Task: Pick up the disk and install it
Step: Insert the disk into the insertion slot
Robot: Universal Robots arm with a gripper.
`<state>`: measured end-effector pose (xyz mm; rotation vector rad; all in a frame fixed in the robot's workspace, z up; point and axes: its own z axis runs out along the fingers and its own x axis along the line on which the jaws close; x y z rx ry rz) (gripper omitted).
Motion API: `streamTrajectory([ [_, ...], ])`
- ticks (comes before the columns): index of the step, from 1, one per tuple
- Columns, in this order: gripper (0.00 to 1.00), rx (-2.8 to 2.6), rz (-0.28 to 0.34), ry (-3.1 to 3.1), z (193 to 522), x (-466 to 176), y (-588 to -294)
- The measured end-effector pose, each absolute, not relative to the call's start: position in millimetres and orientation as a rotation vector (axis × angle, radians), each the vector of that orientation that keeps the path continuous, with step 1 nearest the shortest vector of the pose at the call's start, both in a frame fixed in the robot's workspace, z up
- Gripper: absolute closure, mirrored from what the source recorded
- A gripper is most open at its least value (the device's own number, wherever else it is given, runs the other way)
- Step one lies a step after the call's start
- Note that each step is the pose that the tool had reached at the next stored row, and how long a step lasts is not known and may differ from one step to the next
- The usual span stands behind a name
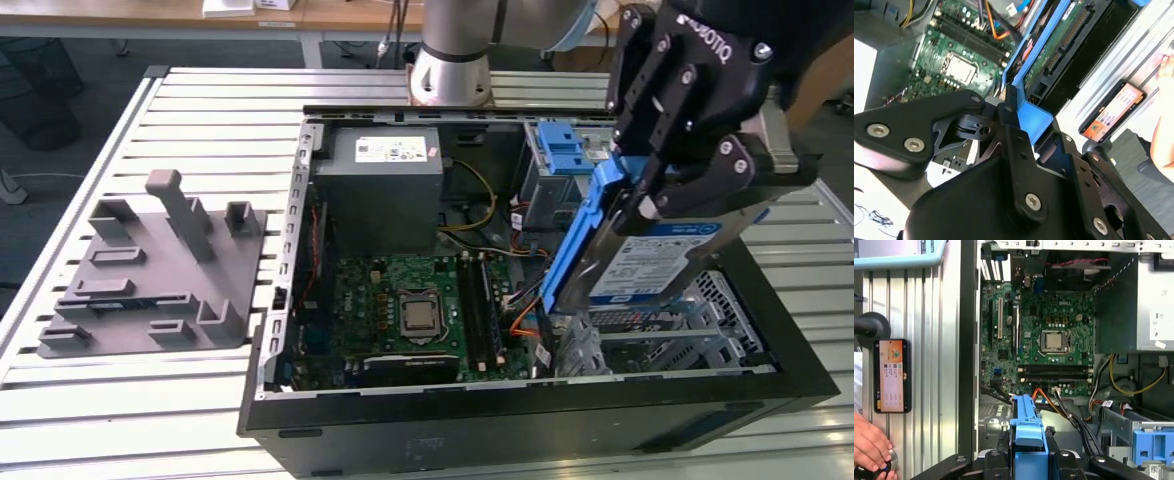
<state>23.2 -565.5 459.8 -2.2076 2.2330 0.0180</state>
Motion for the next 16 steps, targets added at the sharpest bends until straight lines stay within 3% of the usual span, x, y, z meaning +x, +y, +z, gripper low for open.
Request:
streamTrajectory([
  [16,0.64,-2.205,0.018,2.235,446.3,65.2,-570.8],
])
